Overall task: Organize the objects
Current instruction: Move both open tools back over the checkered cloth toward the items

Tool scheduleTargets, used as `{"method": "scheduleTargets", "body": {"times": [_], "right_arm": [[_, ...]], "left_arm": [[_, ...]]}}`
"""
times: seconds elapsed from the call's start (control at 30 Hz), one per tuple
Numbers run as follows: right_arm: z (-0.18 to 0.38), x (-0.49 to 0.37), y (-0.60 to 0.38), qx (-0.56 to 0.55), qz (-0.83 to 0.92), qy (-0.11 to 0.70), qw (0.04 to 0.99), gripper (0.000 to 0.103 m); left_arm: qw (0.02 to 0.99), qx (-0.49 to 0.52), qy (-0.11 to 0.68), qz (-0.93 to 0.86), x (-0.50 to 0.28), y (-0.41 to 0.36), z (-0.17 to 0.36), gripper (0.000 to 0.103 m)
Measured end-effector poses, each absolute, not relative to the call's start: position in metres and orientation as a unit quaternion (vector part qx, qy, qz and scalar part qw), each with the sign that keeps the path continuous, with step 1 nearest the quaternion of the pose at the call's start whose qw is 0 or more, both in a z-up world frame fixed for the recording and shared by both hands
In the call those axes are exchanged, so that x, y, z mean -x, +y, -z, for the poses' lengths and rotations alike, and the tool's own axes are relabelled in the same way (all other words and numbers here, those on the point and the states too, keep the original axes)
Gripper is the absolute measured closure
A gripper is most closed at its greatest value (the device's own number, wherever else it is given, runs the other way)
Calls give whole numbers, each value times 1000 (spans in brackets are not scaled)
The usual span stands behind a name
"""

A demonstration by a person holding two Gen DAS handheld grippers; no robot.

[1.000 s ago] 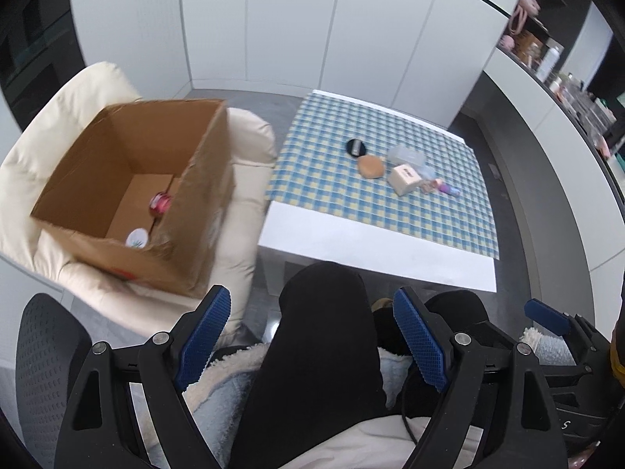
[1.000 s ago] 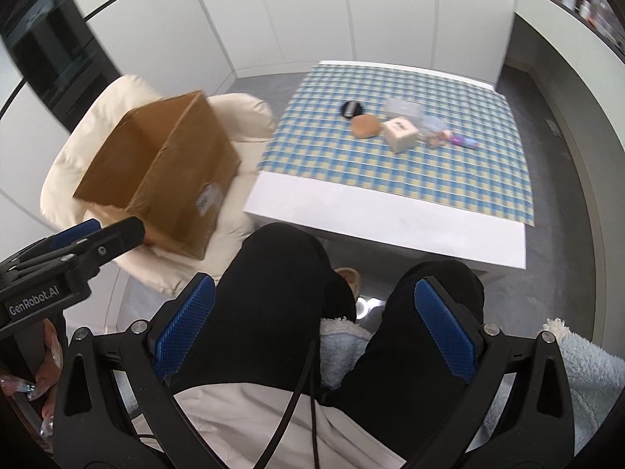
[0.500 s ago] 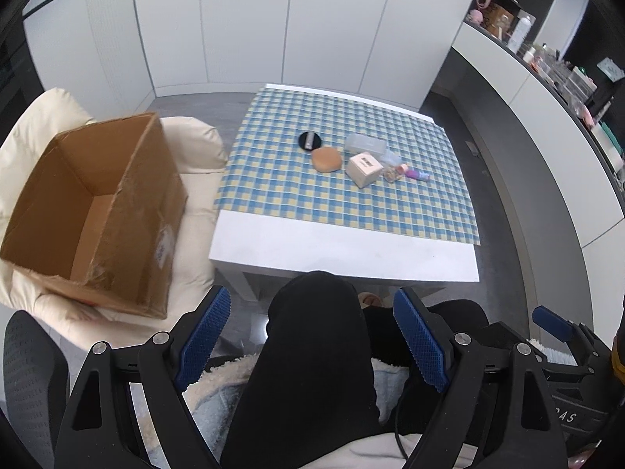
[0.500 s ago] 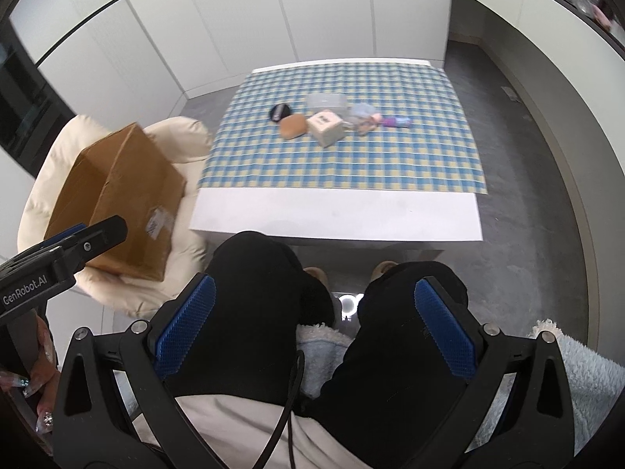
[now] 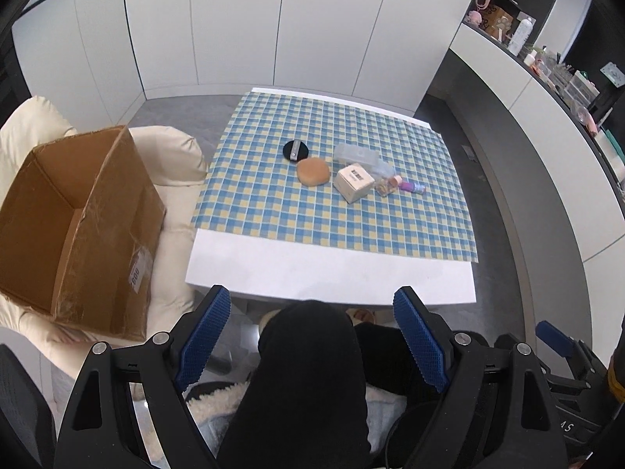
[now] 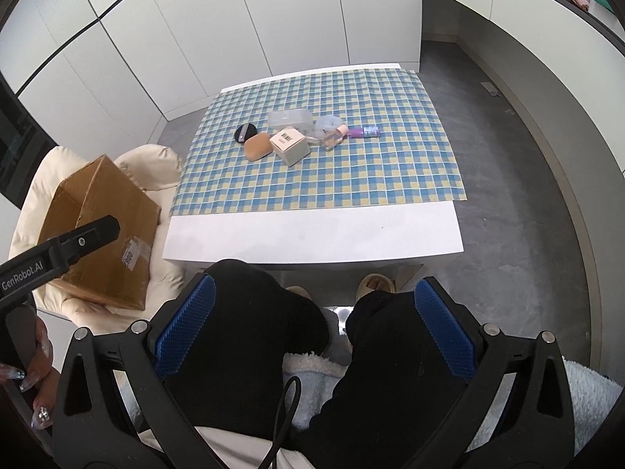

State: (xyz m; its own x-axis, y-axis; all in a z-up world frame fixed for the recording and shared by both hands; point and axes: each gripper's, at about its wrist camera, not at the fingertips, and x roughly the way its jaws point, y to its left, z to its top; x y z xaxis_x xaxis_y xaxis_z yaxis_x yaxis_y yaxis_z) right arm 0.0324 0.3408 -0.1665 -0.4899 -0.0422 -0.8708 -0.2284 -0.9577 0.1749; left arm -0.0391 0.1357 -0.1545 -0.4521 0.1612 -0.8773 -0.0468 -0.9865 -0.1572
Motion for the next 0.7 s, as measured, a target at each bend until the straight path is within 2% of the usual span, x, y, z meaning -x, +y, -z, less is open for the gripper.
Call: {"method": "scheduleTargets", "body": {"times": [0.7], "right_arm": [[200, 40, 372, 517, -846, 109, 72, 0]], "left_arm": [[37, 542, -36, -839, 113, 145, 208, 17]]}}
